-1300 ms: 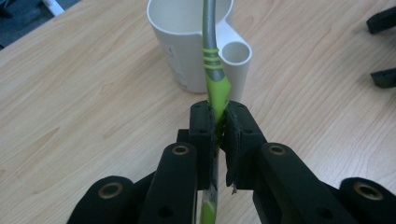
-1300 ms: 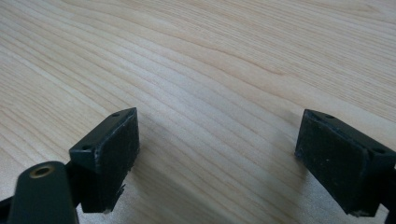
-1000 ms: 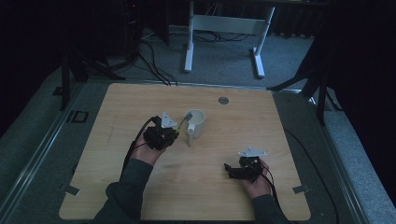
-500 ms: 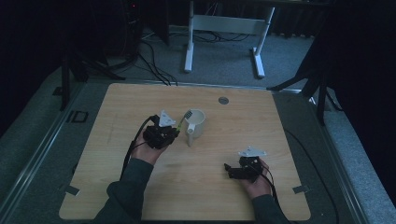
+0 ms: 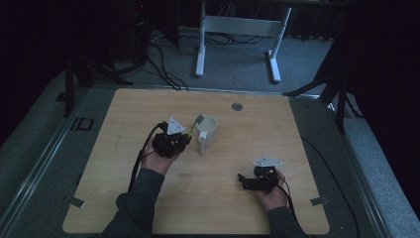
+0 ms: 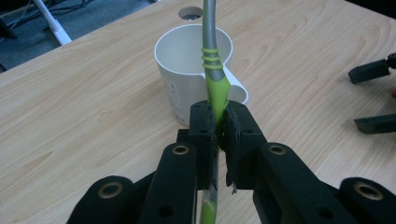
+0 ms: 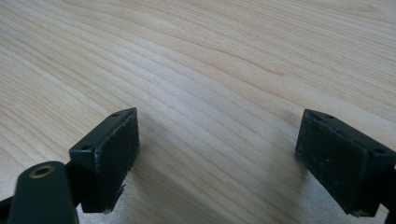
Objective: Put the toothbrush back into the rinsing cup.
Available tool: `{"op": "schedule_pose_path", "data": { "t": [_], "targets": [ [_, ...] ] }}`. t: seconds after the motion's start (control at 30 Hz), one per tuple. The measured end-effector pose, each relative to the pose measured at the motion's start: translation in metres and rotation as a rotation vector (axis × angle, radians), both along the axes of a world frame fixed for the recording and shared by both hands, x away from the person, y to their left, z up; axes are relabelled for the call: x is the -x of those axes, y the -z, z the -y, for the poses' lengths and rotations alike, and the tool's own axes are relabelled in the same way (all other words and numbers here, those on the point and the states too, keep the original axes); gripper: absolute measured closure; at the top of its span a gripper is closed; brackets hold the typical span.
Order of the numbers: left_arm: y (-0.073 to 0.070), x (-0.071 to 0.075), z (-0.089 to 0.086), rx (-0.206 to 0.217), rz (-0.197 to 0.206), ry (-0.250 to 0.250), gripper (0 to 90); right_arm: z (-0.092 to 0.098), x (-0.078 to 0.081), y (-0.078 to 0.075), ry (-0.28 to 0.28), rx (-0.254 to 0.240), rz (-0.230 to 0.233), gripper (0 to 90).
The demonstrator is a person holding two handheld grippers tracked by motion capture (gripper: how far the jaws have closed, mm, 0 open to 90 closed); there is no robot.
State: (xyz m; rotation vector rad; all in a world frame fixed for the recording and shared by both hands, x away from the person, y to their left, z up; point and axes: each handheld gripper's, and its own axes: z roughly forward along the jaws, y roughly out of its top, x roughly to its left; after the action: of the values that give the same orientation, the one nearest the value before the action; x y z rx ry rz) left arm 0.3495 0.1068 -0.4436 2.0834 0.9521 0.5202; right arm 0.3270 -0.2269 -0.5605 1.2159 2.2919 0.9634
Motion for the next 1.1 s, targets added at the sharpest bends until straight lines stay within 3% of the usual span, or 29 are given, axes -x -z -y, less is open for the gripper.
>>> {"op": "schedule_pose_path", "data": {
  "t": [0.67, 1.1],
  "targets": [
    [-0.0037, 0.0004, -0.0013, 0.072, 0.044, -0.055, 82.3, -0.0001, 0.0, 0.0, 0.0, 0.0, 0.0, 13.2],
    [-0.0043, -0.0008, 0.0005, 0.085, 0.059, -0.068, 82.4, 0.0, 0.0, 0.0, 0.0, 0.0, 0.0, 13.3]
  ]
}}
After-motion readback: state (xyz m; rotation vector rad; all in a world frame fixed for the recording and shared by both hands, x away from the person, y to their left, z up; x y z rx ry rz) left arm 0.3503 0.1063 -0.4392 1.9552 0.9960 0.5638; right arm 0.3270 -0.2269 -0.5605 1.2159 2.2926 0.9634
